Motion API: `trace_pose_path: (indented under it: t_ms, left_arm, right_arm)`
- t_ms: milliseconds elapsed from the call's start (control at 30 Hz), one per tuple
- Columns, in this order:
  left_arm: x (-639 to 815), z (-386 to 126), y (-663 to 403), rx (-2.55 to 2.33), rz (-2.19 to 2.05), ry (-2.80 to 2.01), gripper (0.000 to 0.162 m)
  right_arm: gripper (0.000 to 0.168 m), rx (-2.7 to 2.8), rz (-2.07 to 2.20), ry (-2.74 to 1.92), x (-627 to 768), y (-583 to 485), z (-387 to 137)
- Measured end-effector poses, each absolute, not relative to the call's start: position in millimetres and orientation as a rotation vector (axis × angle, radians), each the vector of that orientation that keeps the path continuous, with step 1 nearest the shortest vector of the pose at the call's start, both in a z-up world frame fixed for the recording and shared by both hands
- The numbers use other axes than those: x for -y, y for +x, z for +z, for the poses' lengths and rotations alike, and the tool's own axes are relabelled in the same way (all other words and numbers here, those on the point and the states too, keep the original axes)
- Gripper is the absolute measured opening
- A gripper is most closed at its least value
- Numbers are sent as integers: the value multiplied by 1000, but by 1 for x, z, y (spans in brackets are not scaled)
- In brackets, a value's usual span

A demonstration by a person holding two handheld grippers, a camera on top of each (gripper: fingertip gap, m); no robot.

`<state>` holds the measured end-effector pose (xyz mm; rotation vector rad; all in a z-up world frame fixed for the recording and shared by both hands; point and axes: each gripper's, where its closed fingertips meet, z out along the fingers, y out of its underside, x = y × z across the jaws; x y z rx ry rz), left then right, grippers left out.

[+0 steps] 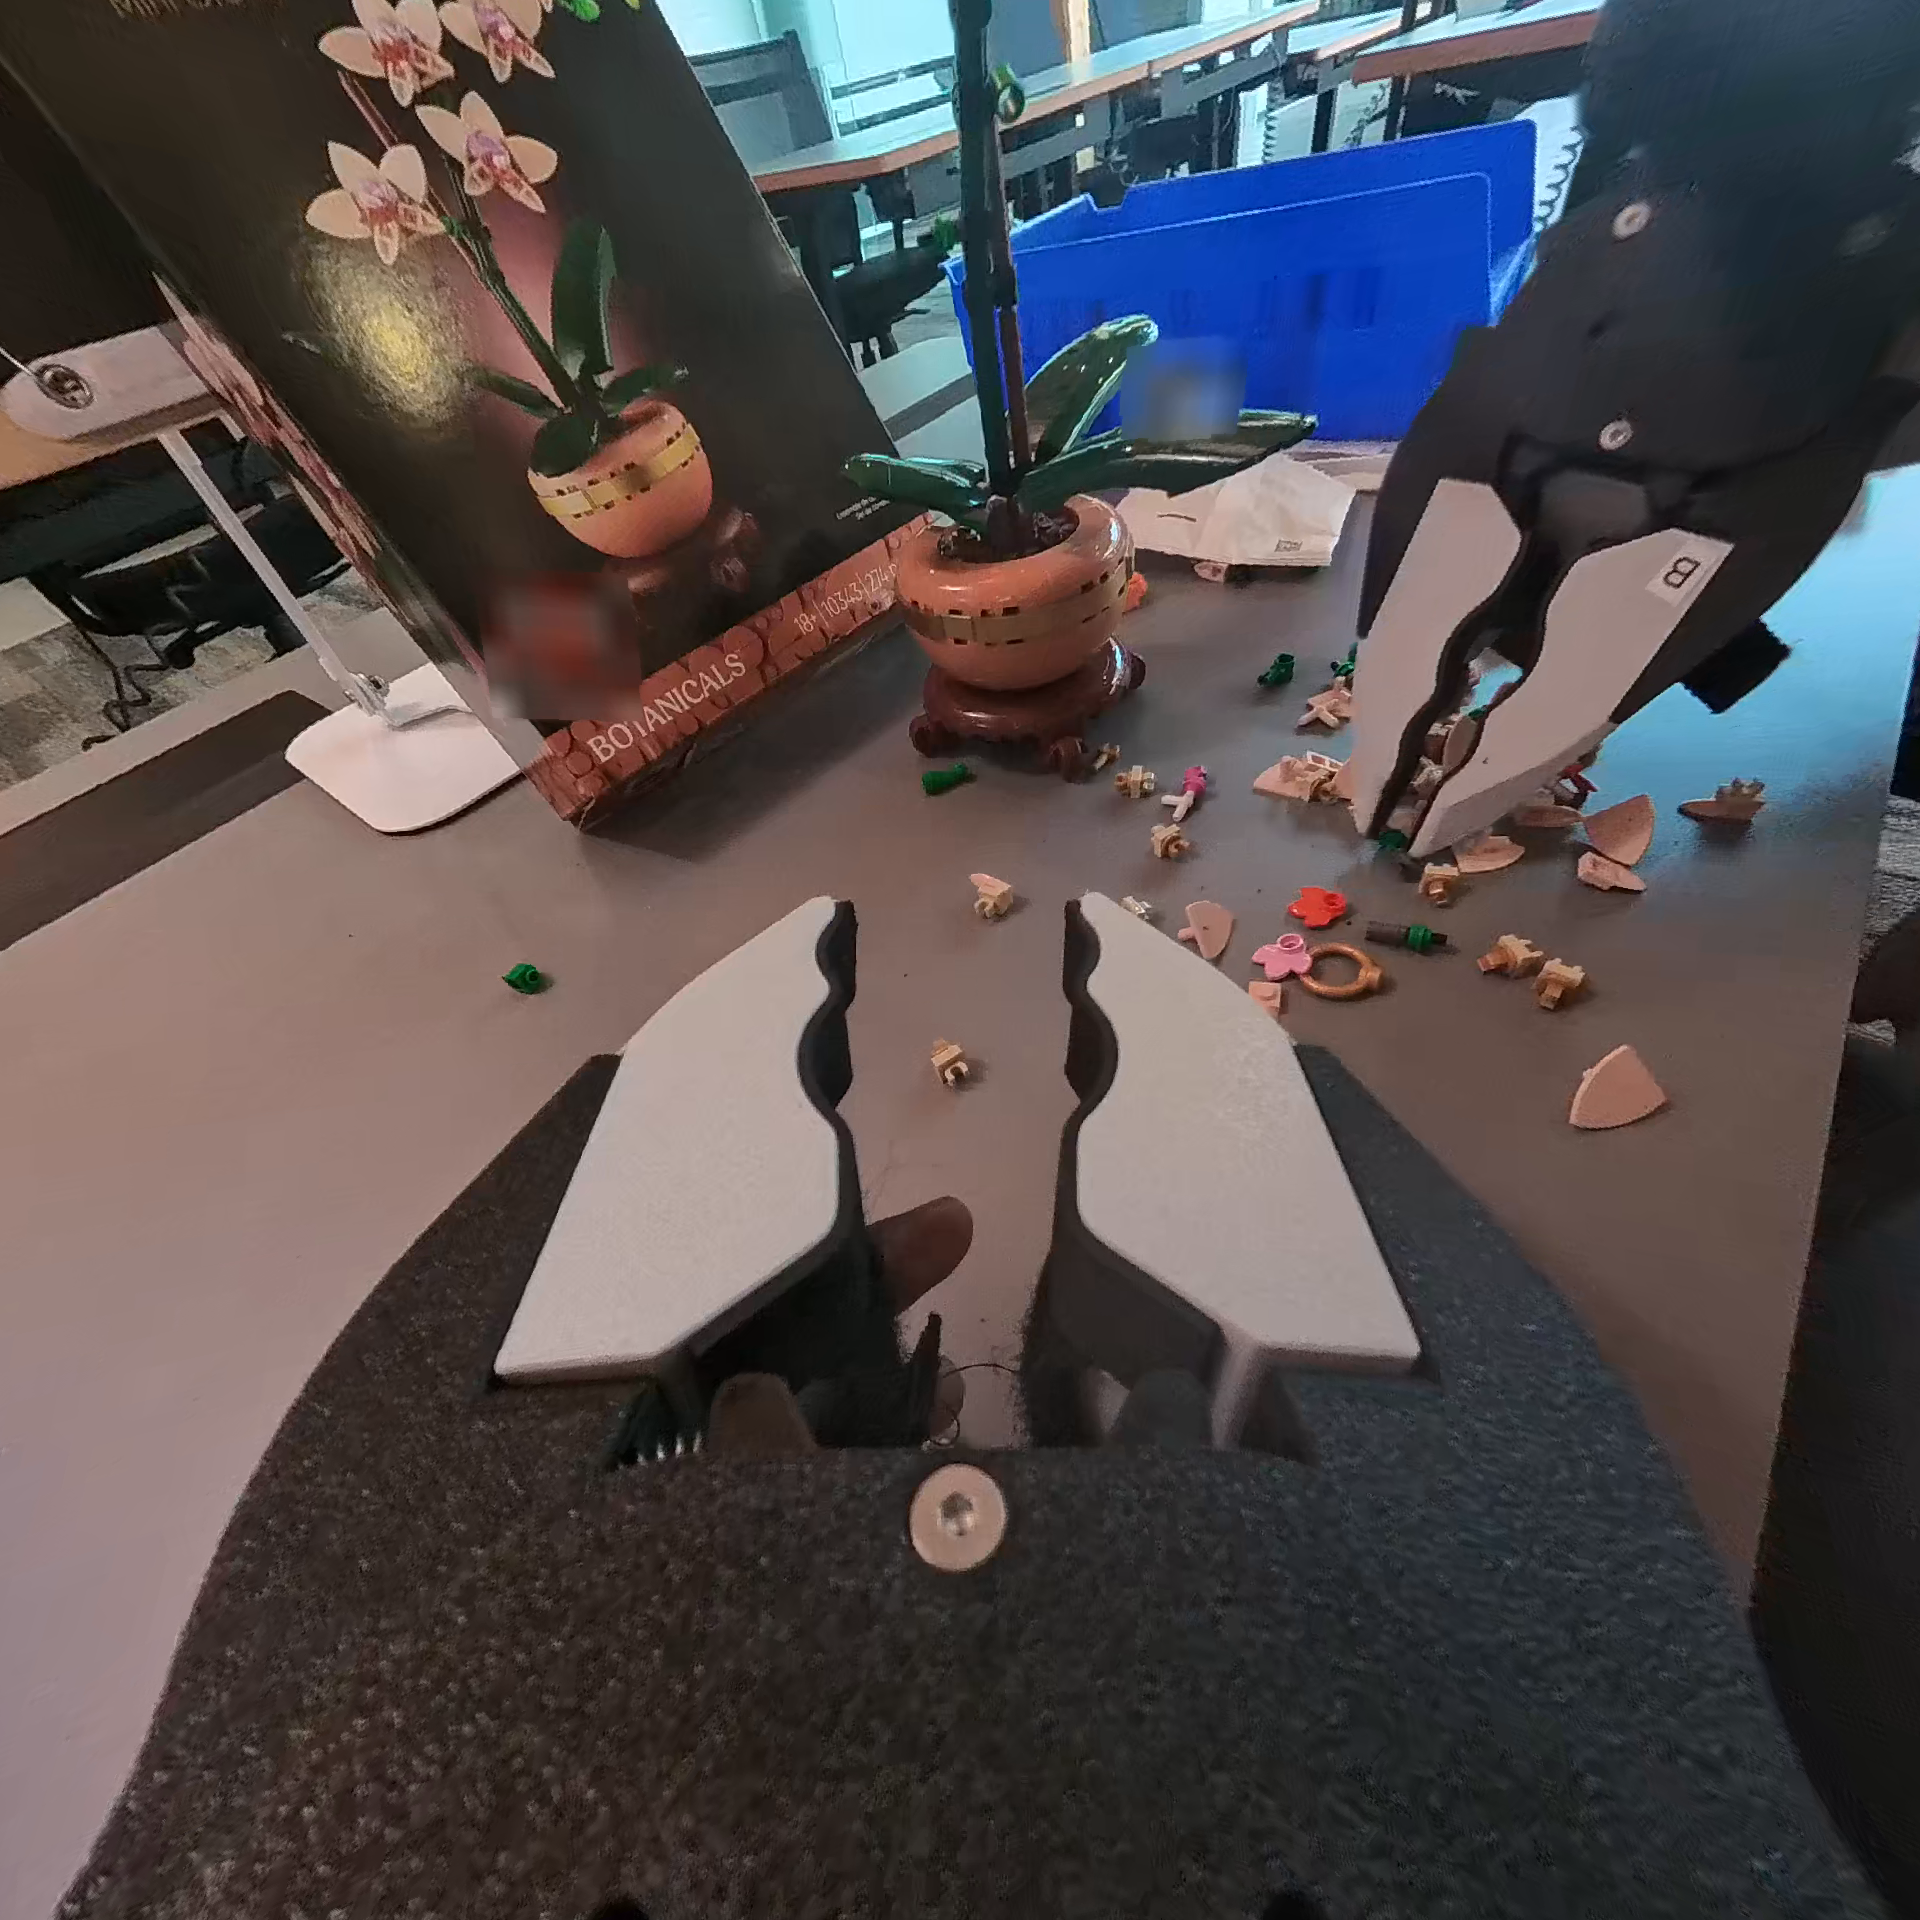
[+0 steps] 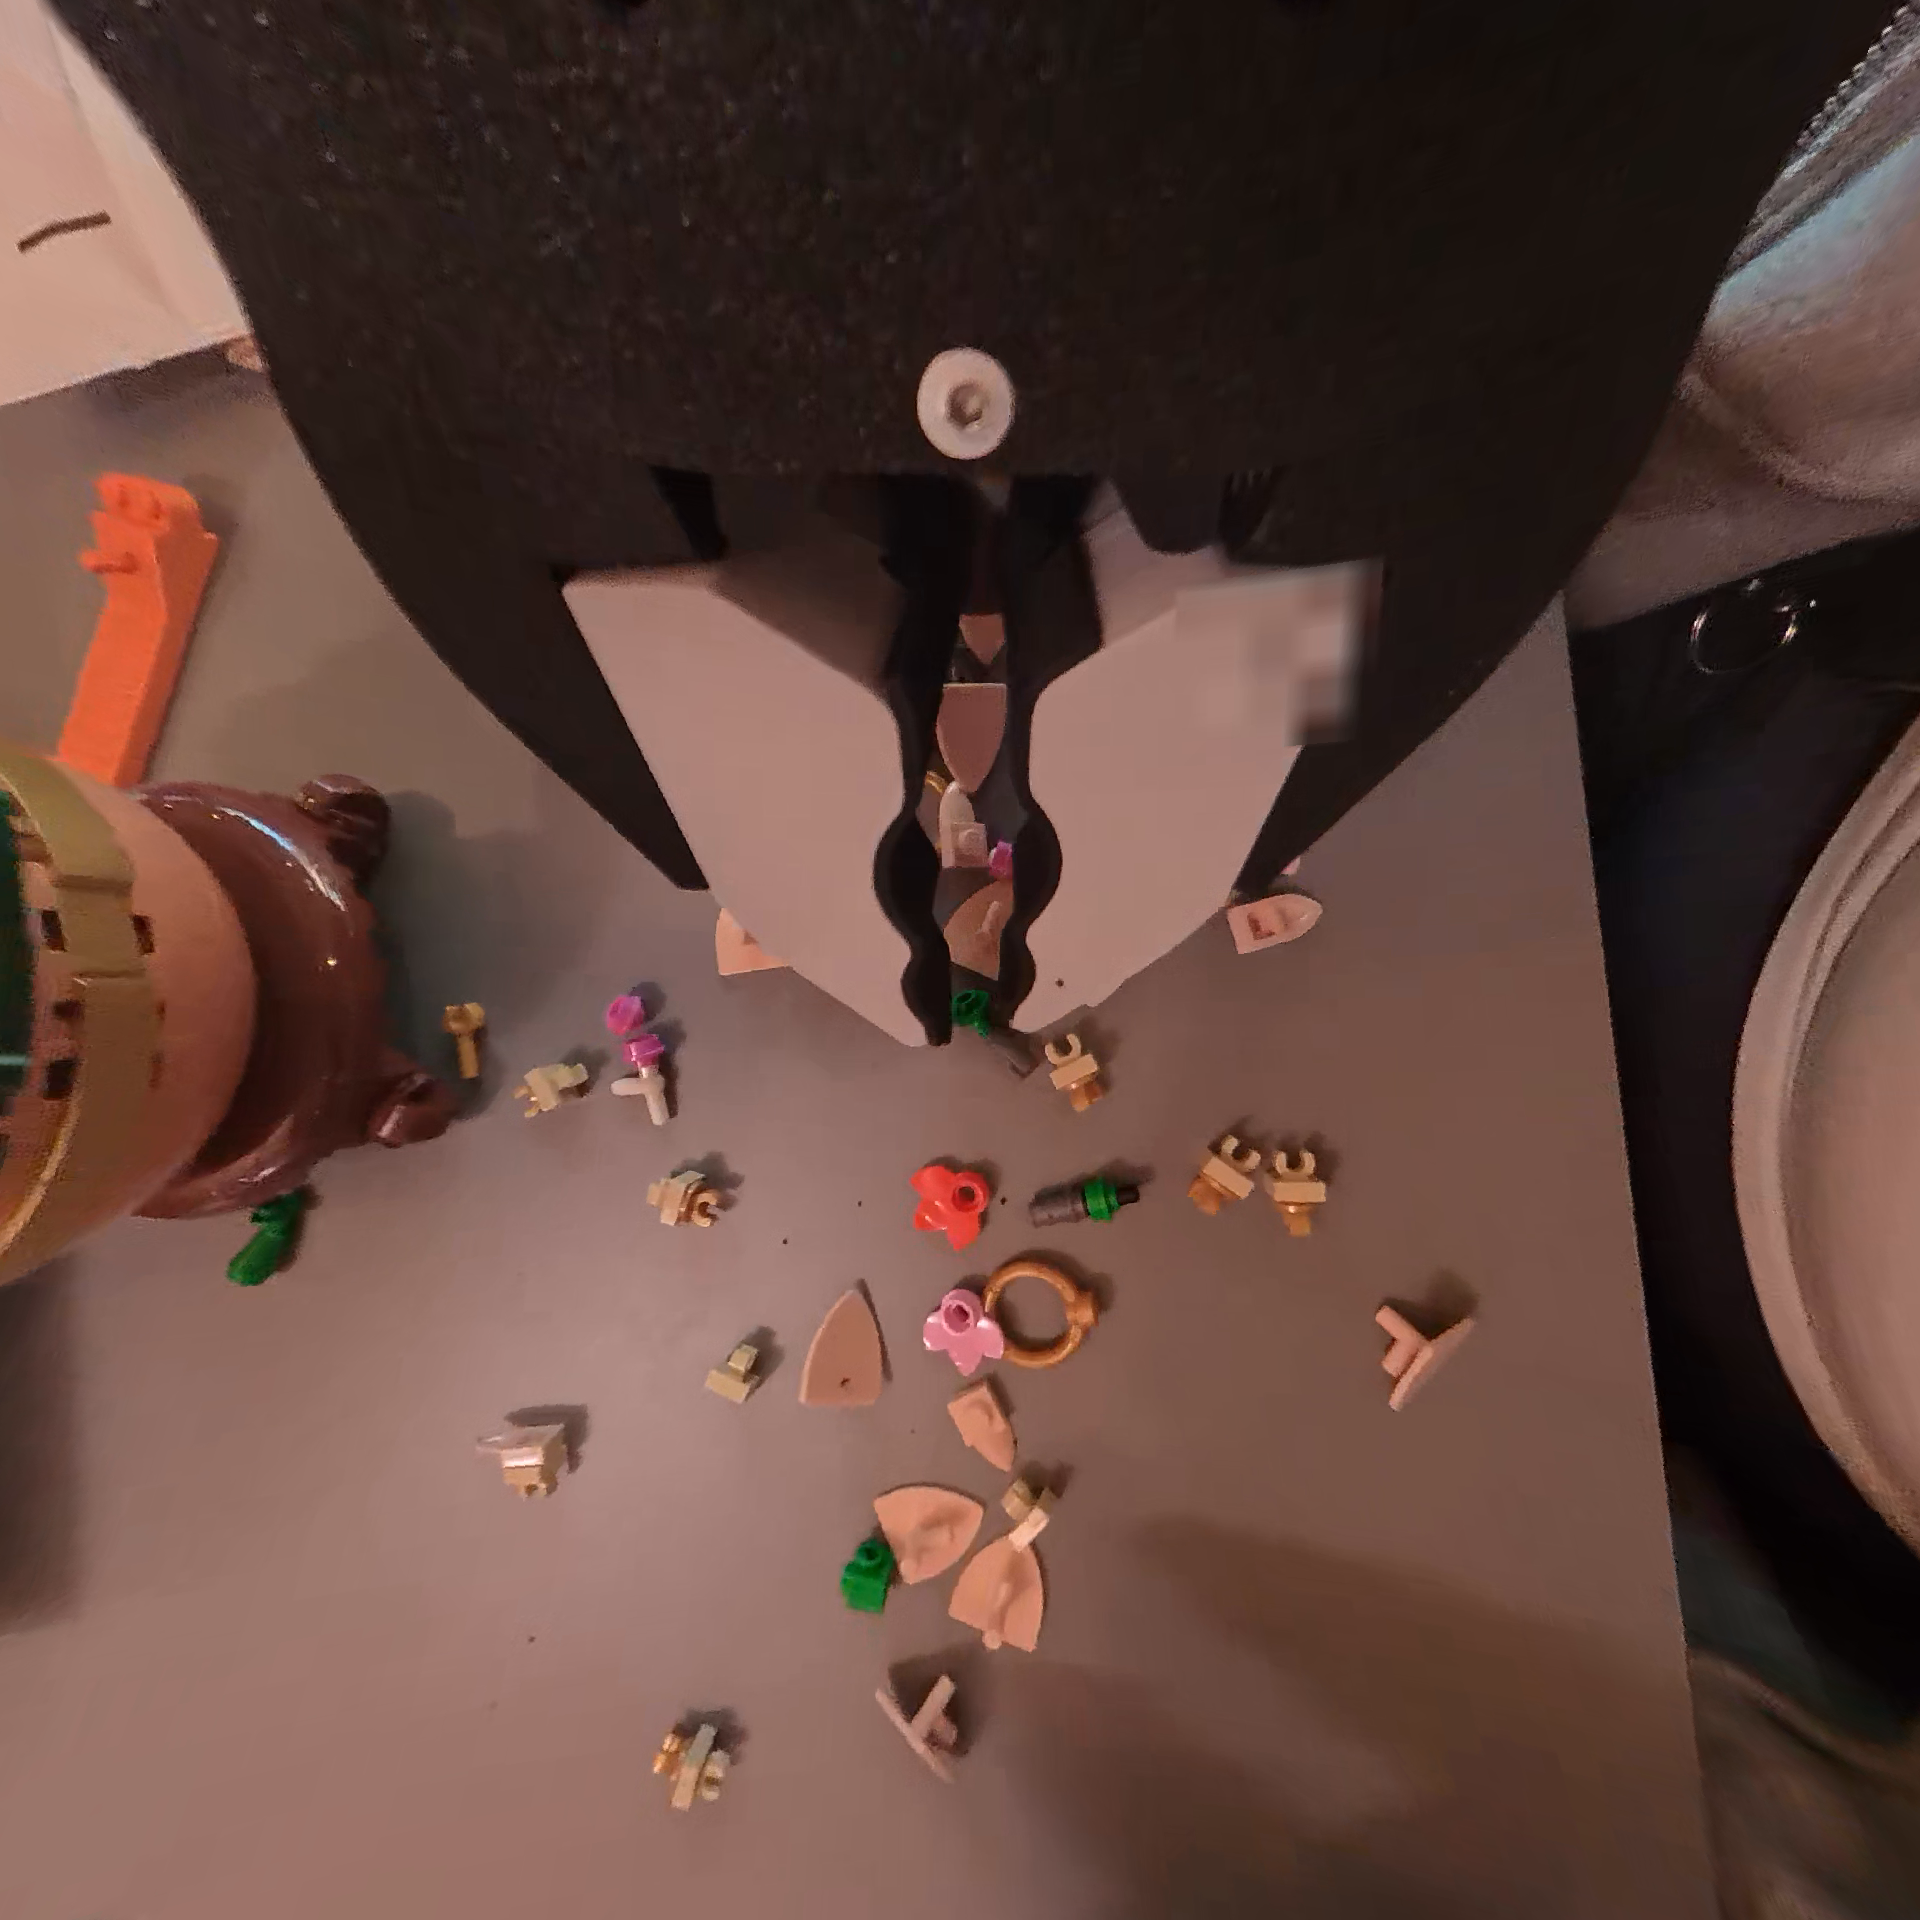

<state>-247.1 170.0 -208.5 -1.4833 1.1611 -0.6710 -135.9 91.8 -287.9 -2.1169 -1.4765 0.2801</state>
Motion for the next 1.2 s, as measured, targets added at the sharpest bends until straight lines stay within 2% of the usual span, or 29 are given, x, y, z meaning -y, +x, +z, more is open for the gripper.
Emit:
trace_pose_path:
  t_ms: [233, 500, 633, 733, 867, 1033, 1200]
  left_arm:
    - [-173, -206, -252, -1138, -653, -1485, 37]
    - [-206, -206, -286, -871, -547, -1624, 31]
    - [-197, -204, -292, -854, -698, -1655, 28]
    - [-166, -202, -279, -962, -998, -1604, 28]
    - [-154, -189, -270, -866, -1262, -1559, 27]
    - [-147, -192, -257, -898, -1292, -1571, 25]
    - [-136, -184, -246, -926, -1364, -1513, 11]
  right_arm:
    - [3, 1403, 292, -2124, -94, -140, -286]
    - [3, 1448, -49, -1833, -123, -190, -230]
    - [3, 1552, -241, -1628, -154, -227, -225]
    - [3, 1496, -222, -1525, -166, -245, -213]
    - [3, 1458, -239, -1411, -164, -253, -199]
    - [3, 1471, -254, -1319, -152, -258, -194]
    - [3, 1450, -209, -1294, -144, -255, -189]
